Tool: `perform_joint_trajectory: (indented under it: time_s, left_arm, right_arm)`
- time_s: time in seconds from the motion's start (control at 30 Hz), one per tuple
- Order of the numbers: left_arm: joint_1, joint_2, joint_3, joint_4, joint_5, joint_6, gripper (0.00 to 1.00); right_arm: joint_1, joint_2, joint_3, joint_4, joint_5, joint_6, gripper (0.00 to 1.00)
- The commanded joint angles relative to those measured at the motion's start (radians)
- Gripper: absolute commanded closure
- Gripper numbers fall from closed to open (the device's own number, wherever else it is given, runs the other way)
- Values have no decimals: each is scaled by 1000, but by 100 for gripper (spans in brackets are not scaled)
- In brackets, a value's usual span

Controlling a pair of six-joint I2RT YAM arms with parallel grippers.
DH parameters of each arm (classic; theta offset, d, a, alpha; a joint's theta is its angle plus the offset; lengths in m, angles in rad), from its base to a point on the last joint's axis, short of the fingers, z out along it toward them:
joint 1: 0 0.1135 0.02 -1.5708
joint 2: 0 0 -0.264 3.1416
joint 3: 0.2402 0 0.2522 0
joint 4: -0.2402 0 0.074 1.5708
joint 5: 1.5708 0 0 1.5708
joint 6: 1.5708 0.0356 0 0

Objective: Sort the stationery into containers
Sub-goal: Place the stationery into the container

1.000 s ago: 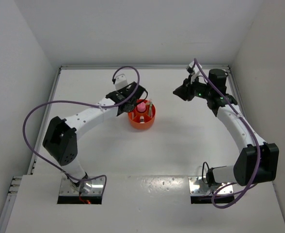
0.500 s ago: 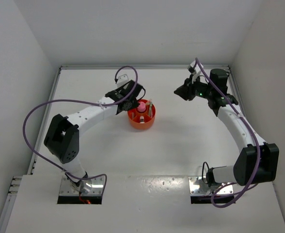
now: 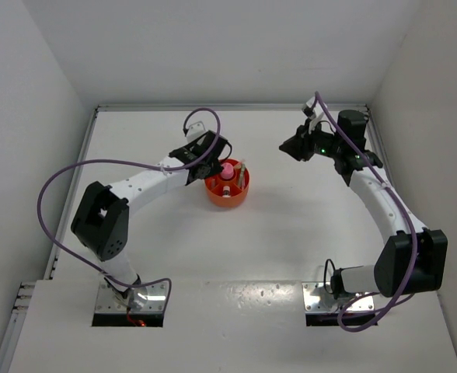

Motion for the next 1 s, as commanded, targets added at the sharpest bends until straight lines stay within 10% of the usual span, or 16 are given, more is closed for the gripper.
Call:
perform_joint_trajectory:
  time_s: [0.0,0.77,0.83,0.9,0.97]
  left_arm:
    - [11,-11,-29,-26,28,-6,68]
    - [11,-74,-49,-26,17,5,47]
    - [11,-105,-40,-26,-1,31,47]
    - [-9,-161,-14,-26,-13,77,51]
    - [-29,-247,-4,3,-24,192,66]
  right_arm:
    - [-7,11,33,33,-31,9,75]
    - [-16,11,33,33,-50,18,69]
    - [-16,20,33,21,-50,18,55]
    - [-25,20,33,21,-36,18,0]
    - [-25,11,33,30,-9,45,0]
